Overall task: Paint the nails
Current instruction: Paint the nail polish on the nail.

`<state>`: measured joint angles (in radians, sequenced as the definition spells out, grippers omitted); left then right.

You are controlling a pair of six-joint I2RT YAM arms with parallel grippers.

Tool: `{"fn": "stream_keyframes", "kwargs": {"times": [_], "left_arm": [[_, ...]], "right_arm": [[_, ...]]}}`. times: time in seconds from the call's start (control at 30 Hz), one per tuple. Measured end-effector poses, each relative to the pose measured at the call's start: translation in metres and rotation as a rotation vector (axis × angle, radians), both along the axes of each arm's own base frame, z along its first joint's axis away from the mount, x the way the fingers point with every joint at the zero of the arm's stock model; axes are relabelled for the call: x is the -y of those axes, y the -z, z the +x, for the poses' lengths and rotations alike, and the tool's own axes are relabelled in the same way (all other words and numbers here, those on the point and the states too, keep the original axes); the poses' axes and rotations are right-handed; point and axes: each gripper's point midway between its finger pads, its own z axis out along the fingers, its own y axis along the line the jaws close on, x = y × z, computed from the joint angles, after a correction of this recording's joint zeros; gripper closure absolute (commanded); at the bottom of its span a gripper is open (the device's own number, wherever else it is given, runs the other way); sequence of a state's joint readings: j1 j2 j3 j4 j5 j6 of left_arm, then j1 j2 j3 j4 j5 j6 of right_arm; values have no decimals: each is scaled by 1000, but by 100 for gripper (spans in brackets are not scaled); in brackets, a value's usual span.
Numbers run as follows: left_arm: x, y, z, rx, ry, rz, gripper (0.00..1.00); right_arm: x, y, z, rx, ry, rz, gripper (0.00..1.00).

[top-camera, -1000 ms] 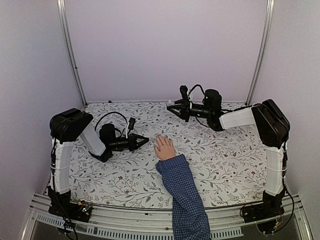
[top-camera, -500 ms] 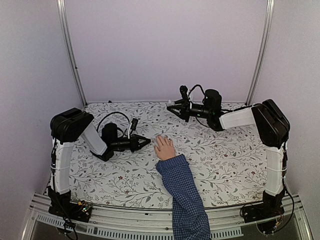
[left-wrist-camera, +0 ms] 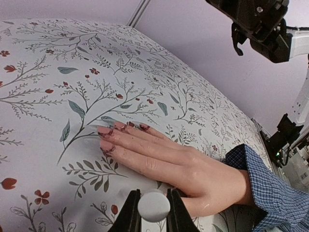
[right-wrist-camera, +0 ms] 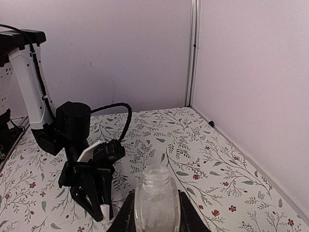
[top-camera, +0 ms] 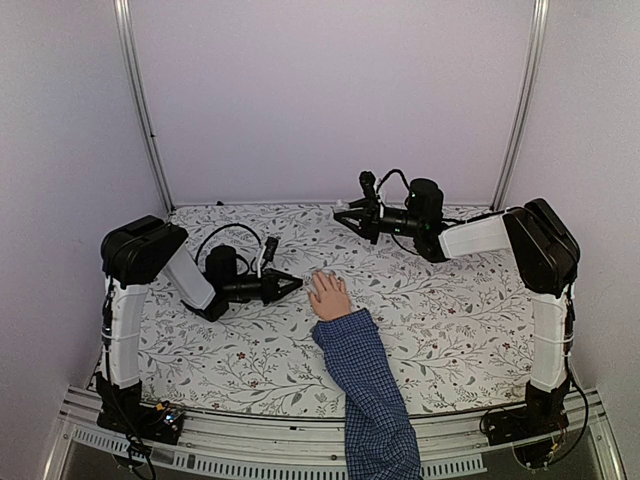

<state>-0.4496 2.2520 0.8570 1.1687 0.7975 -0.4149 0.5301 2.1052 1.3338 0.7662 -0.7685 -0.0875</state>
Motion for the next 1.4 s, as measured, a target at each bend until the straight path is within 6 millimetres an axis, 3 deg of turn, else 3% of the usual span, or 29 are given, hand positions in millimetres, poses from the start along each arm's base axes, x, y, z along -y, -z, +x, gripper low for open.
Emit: {"fn": "stream_keyframes", "kwargs": {"times": [0.97, 1.4], "left_arm": [[3, 11, -3, 14, 15, 50, 100], [2, 13, 5, 25, -19, 71, 100]], "right_arm": [[0, 0, 0, 2, 0, -1, 100], [0, 0, 0, 2, 0, -2, 100]]}}
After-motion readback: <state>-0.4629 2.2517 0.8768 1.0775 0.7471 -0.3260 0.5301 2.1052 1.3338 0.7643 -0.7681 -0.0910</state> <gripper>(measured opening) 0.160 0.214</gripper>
